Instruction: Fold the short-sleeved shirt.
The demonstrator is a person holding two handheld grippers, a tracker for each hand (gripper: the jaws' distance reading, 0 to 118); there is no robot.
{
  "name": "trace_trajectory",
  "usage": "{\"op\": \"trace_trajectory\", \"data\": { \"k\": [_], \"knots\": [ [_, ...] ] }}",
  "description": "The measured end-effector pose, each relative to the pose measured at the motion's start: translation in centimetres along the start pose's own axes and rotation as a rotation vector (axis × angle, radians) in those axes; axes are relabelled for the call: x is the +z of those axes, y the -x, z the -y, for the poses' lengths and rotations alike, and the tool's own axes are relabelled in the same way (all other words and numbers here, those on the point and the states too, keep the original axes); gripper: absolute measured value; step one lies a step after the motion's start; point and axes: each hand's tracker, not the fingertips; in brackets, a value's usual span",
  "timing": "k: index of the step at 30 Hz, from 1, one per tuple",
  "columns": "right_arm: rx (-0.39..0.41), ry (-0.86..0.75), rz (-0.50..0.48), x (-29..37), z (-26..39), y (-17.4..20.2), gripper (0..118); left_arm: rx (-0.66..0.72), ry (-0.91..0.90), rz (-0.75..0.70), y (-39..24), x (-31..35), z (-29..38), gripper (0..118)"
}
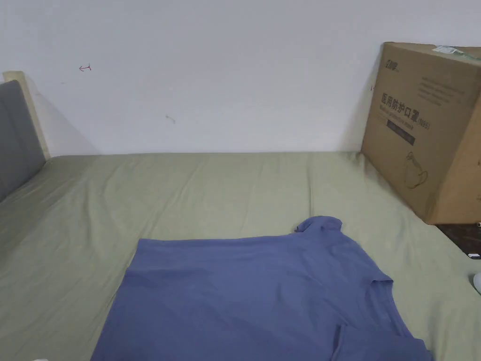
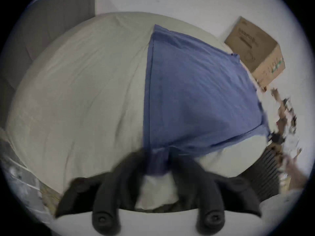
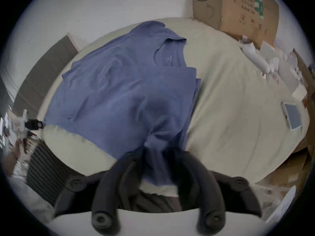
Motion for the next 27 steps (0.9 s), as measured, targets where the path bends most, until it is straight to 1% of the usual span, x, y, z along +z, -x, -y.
{"op": "trace_trajectory", "data": {
  "k": [1, 2, 3, 4, 6, 8, 10, 11, 13, 15, 18, 19, 20, 21, 22, 23, 24, 25, 26, 27],
  "knots": [
    [-0.001, -0.002, 0.012, 0.5, -0.3, 0.5, 76, -0.018, -0.027, -0.021, -0.6, 0.9, 0.0, 105],
    [0.013, -0.018, 0.02, 1.5, -0.6, 1.2, 97, -0.048, -0.095, -0.035, -1.3, 2.2, -0.2, 114],
    [0.038, -0.081, 0.025, 2.9, -0.9, 2.3, 111, -0.066, -0.131, -0.027, -2.1, 3.4, -0.5, 112],
    [0.061, -0.122, 0.03, 4.0, -1.2, 3.1, 113, -0.076, -0.161, -0.024, -2.8, 4.4, -0.6, 112],
    [0.125, -0.222, 0.062, 6.5, -1.8, 5.2, 113, -0.109, -0.254, -0.011, -4.7, 6.8, -0.7, 112],
    [0.162, -0.312, 0.091, 8.3, -2.3, 7.0, 113, -0.172, -0.339, -0.036, -8.4, 9.3, -0.2, 112],
    [0.164, -0.385, 0.115, 9.5, -2.7, 8.4, 113, -0.235, -0.42, -0.079, -11.2, 10.5, 0.3, 112],
    [0.155, -0.421, 0.127, 9.9, -2.9, 9.0, 113, -0.245, -0.424, -0.114, -12.1, 10.7, 0.6, 112],
    [0.125, -0.475, 0.13, 10.2, -3.1, 9.8, 113, -0.304, -0.556, -0.2, -14.2, 11.6, 1.2, 112],
    [0.114, -0.536, 0.074, 10.6, -3.0, 10.2, 113, -0.285, -0.57, -0.15, -13.9, 11.5, 1.0, 112],
    [0.121, -0.633, -0.011, 12.1, -2.5, 10.8, 112, -0.247, -0.586, -0.077, -14.2, 12.5, 1.1, 110],
    [0.127, -0.652, -0.022, 12.6, -2.4, 10.9, 106, -0.245, -0.573, -0.074, -13.8, 12.7, 0.8, 103],
    [0.124, -0.662, -0.017, 12.9, -2.3, 11.0, 94, -0.246, -0.541, -0.073, -13.6, 12.9, 0.4, 90],
    [0.118, -0.672, -0.009, 13.1, -2.3, 11.2, 74, -0.247, -0.518, -0.092, -13.3, 12.8, 0.1, 69],
    [0.104, -0.683, 0.002, 13.1, -2.3, 11.1, 35, -0.249, -0.516, -0.137, -13.0, 12.7, 0.0, 29],
    [0.085, -0.694, -0.008, 13.1, -2.2, 10.8, 5, -0.25, -0.521, -0.149, -12.5, 12.7, 0.1, 3],
    [0.067, -0.676, -0.077, 12.9, -2.5, 10.4, 2, -0.246, -0.491, -0.142, -11.7, 12.5, -0.2, 1],
    [0.054, -0.659, -0.111, 12.7, -2.5, 10.1, 0, -0.239, -0.445, -0.157, -11.0, 12.1, -0.6, 1],
    [0.044, -0.637, -0.121, 12.3, -2.5, 9.9, 0, -0.214, -0.382, -0.187, -10.5, 11.4, -0.8, 0],
    [0.048, -0.615, -0.104, 12.0, -2.3, 10.1, 0, -0.178, -0.265, -0.207, -9.6, 10.3, -1.1, 0]
  ]
}}
